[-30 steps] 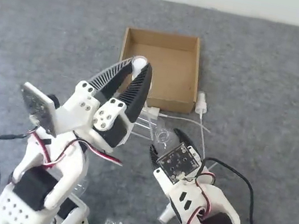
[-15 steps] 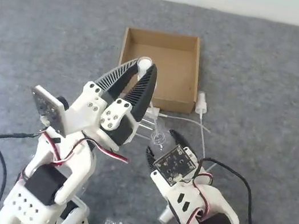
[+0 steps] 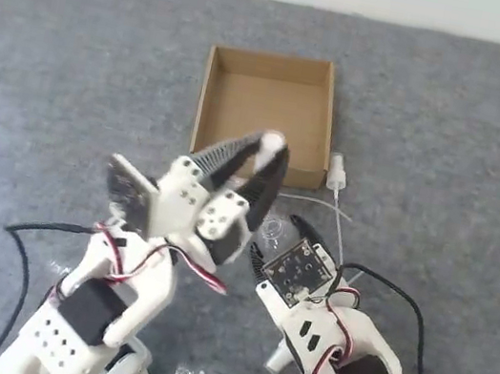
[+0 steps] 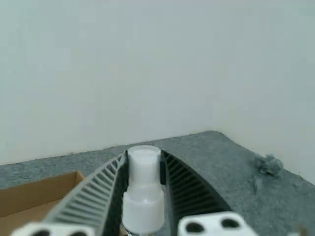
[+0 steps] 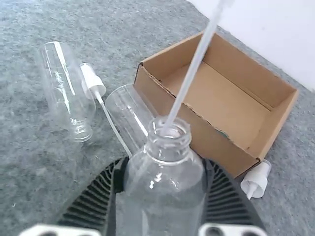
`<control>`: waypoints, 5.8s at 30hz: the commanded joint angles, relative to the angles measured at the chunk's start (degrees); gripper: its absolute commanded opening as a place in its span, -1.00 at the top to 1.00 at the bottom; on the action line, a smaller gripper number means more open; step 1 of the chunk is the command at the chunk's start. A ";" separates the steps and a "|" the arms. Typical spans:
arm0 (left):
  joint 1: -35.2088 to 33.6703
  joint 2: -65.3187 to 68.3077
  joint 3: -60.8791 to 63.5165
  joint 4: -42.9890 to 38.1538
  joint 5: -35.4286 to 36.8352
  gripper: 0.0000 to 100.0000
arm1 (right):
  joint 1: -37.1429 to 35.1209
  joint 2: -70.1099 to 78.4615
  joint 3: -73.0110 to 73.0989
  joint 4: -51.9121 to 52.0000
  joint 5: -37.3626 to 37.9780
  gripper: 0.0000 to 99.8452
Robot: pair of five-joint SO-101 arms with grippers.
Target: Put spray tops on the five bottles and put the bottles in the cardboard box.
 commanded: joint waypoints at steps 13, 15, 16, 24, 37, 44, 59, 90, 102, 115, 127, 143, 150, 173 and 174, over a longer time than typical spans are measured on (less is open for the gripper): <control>2.46 -0.44 1.71 4.04 -3.08 0.97 | 4.79 -1.10 -3.87 0.57 -4.40 0.94; 2.55 -0.44 1.71 4.13 -4.31 0.97 | 6.29 -1.10 -4.31 0.57 -6.95 0.94; 2.55 -0.44 1.71 4.13 -4.66 0.97 | 6.55 -1.10 -4.40 0.57 -7.38 0.94; 2.64 -0.35 2.07 4.13 -4.75 0.97 | 6.55 -1.10 -4.13 0.57 -7.21 0.94; 5.54 -0.35 8.48 -1.49 -4.57 0.97 | 6.90 -1.10 -5.19 0.57 -5.36 0.94; 5.54 -0.35 10.42 -2.55 -1.49 0.80 | 6.90 -1.10 -5.36 1.71 -2.55 0.94; 5.63 -0.88 9.71 1.76 -5.63 0.78 | 6.99 -1.10 -8.18 4.88 -2.81 0.94; 1.85 -0.97 -2.86 21.36 -5.89 0.65 | 16.04 -1.10 -7.82 1.80 -5.45 0.94; -0.79 -0.97 -2.51 21.36 -5.80 0.65 | 23.25 -0.57 -12.66 -4.62 -8.70 0.94; -0.44 -0.97 2.15 15.74 -10.29 0.65 | 23.08 -0.40 -18.29 -12.62 -8.97 0.94; 5.80 -0.97 4.18 13.89 -4.57 0.59 | 19.56 12.00 -23.74 -18.33 -13.36 0.94; 0.88 -0.44 8.57 4.31 -3.78 0.54 | 11.38 19.56 -33.67 -9.98 -18.29 0.94; 0.88 -0.44 9.98 2.11 -3.78 0.55 | 11.38 19.47 -33.67 -7.43 -18.29 0.94; -2.46 -0.88 11.03 -1.49 -3.96 0.60 | 11.91 19.56 -33.32 -5.14 -17.85 0.94; -2.73 -0.88 10.95 -1.41 -4.04 0.60 | 11.91 19.56 -33.32 -5.14 -17.85 0.94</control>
